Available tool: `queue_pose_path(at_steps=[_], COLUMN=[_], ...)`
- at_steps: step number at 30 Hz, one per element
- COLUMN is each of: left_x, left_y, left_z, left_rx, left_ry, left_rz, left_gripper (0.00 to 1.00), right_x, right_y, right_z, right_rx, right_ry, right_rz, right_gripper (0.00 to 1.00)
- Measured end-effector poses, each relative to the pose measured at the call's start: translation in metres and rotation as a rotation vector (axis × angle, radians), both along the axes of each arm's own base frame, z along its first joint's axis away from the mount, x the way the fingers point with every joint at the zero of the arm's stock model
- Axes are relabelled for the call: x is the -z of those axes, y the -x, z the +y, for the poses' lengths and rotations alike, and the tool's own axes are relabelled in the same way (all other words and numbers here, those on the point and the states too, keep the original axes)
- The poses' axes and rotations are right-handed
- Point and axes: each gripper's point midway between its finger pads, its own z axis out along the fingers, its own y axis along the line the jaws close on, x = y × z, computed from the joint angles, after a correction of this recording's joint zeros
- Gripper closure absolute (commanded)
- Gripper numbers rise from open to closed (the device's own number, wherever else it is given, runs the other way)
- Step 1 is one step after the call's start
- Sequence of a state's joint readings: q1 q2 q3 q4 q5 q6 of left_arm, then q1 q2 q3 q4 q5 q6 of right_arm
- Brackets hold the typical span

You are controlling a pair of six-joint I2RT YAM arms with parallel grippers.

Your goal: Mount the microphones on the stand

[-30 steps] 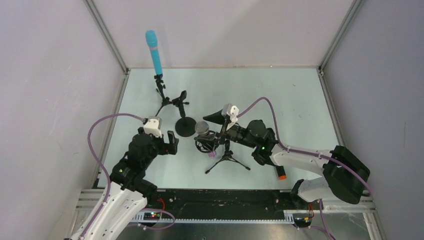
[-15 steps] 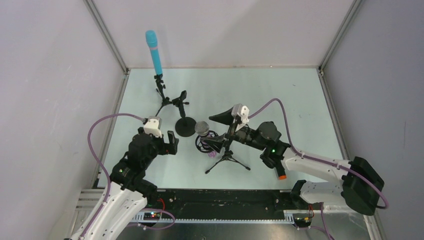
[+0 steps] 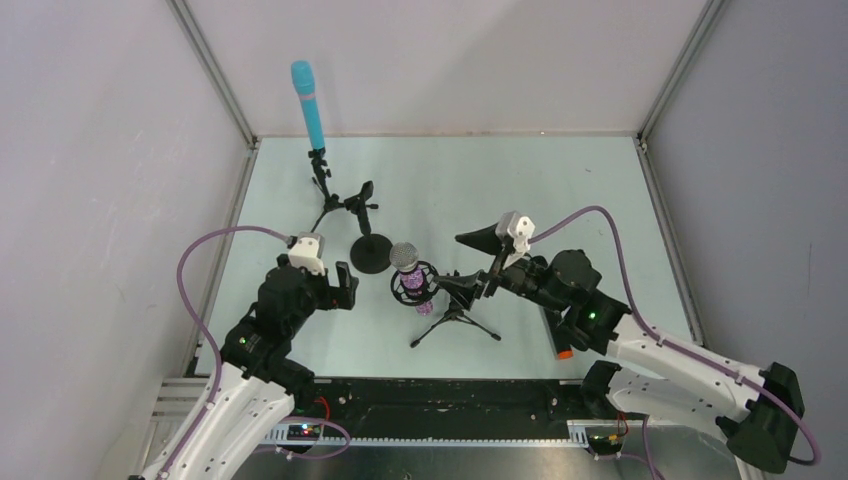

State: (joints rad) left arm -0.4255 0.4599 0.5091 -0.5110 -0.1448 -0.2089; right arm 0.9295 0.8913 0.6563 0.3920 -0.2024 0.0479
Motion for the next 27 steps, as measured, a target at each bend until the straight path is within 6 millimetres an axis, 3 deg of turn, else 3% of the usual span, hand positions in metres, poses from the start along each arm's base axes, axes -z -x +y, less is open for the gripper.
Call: queue_pose_path(at_steps=[9, 14, 20, 27], left_x=[-0.001, -0.011, -0.033, -0.034], left_y=[0.001, -0.002, -0.01, -0.013], left_z=[-0.003, -0.005, -0.014, -0.021], left_rx=[0.022, 0.035, 0.061, 0.077], left_ry=[0.0, 0.001, 0.023, 0.048], left_rz=[-0.002, -0.027, -0.055, -0.044], left_gripper=[0.02, 0.02, 0.02, 0.02], right_x=[0.054, 0.087, 0.109, 0.121], right_y=[-0.023, -0.025, -0.013, -0.005], right_z=[-0.047, -0.058, -0.051, -0.034], right_rx=[0.099, 0.078, -0.032, -0.172], right_ry=[0.117, 0.167, 0.214, 0.235], right_rz=[0.137, 0.224, 0.266, 0.249], right_gripper=[0.01, 0.0, 0.0, 0.0])
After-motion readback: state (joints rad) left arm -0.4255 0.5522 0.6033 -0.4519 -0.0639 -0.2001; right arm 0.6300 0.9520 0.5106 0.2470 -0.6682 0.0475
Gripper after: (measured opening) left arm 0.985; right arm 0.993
